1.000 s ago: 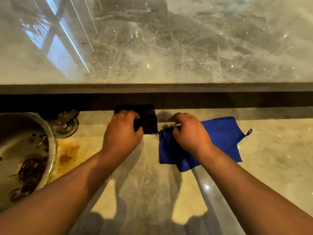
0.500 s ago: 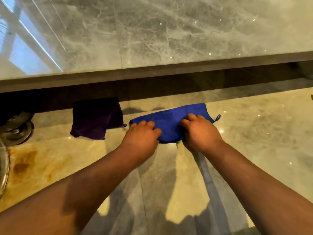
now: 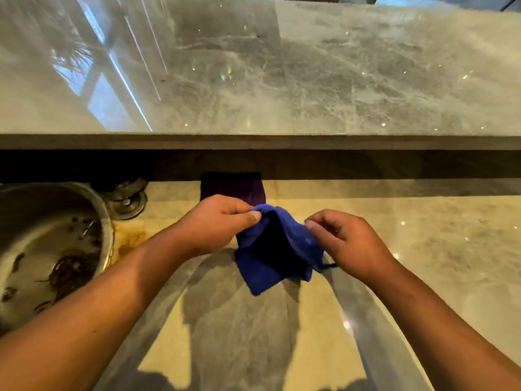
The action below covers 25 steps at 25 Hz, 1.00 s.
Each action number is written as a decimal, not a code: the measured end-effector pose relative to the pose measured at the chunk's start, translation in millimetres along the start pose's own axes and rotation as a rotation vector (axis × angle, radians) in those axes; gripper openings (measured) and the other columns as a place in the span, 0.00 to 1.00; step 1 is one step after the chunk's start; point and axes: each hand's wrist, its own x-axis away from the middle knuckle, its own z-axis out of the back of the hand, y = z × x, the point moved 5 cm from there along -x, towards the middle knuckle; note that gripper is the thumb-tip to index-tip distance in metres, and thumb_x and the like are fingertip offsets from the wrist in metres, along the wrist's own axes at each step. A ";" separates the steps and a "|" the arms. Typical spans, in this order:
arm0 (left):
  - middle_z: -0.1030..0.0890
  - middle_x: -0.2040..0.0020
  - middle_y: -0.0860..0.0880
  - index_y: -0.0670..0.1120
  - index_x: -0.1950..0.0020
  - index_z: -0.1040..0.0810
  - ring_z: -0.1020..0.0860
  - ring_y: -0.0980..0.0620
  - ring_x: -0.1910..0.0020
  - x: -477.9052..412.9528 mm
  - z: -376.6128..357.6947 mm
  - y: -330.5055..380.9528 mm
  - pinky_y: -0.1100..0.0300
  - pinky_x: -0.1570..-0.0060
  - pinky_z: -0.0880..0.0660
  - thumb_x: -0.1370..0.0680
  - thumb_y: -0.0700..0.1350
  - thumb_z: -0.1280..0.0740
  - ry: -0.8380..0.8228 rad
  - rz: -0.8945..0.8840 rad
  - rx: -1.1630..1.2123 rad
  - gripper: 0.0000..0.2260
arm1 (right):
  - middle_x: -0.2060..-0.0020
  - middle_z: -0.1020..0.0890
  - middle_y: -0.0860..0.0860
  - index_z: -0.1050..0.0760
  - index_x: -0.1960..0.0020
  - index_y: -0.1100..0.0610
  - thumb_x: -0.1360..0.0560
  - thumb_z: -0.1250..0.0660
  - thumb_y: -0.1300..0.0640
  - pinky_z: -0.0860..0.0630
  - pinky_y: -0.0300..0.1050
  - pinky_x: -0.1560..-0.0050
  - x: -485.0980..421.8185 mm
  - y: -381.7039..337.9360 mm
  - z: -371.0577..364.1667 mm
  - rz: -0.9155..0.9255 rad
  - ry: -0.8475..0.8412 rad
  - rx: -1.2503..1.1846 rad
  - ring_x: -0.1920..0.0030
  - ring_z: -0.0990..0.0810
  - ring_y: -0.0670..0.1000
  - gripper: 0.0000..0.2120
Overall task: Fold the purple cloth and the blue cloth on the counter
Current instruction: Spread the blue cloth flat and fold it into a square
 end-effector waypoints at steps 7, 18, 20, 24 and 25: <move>0.22 0.61 0.42 0.38 0.56 0.24 0.25 0.51 0.61 57.5 71.3 -14.4 0.49 0.56 0.26 0.19 0.52 0.37 0.122 -0.030 0.195 0.17 | 0.54 0.15 0.52 0.22 0.49 0.50 0.25 0.35 0.56 0.22 0.55 0.54 -9.9 -78.5 -119.0 0.150 -0.122 0.145 0.53 0.18 0.57 0.06; 0.22 0.60 0.51 0.49 0.59 0.26 0.22 0.48 0.60 205.8 129.7 -84.3 0.54 0.62 0.28 0.25 0.61 0.33 0.105 -0.312 -0.841 0.15 | 0.60 0.25 0.50 0.23 0.58 0.53 0.26 0.32 0.49 0.28 0.51 0.59 36.4 -159.6 -143.1 0.650 -0.108 0.483 0.59 0.29 0.53 0.08; 0.20 0.50 0.53 0.52 0.51 0.22 0.20 0.50 0.51 216.5 95.9 -123.4 0.54 0.54 0.25 0.26 0.69 0.38 -0.096 -0.116 -0.906 0.21 | 0.58 0.24 0.51 0.23 0.59 0.52 0.25 0.32 0.43 0.26 0.53 0.54 60.1 -124.6 -188.8 0.651 -0.325 0.580 0.56 0.26 0.55 0.13; 0.40 0.17 0.51 0.54 0.19 0.38 0.40 0.49 0.19 188.6 32.7 -175.3 0.51 0.21 0.42 0.21 0.65 0.42 -0.014 0.015 -0.812 0.31 | 0.20 0.32 0.52 0.33 0.21 0.44 0.17 0.43 0.40 0.39 0.59 0.21 54.2 -76.8 -256.5 0.568 -0.366 0.633 0.19 0.40 0.57 0.25; 0.46 0.15 0.50 0.51 0.17 0.45 0.47 0.49 0.17 180.5 18.0 -189.5 0.50 0.20 0.48 0.19 0.62 0.43 -0.014 0.045 -0.819 0.33 | 0.18 0.38 0.53 0.40 0.18 0.45 0.16 0.45 0.41 0.43 0.62 0.20 45.8 -72.6 -266.8 0.541 -0.324 0.665 0.17 0.46 0.58 0.28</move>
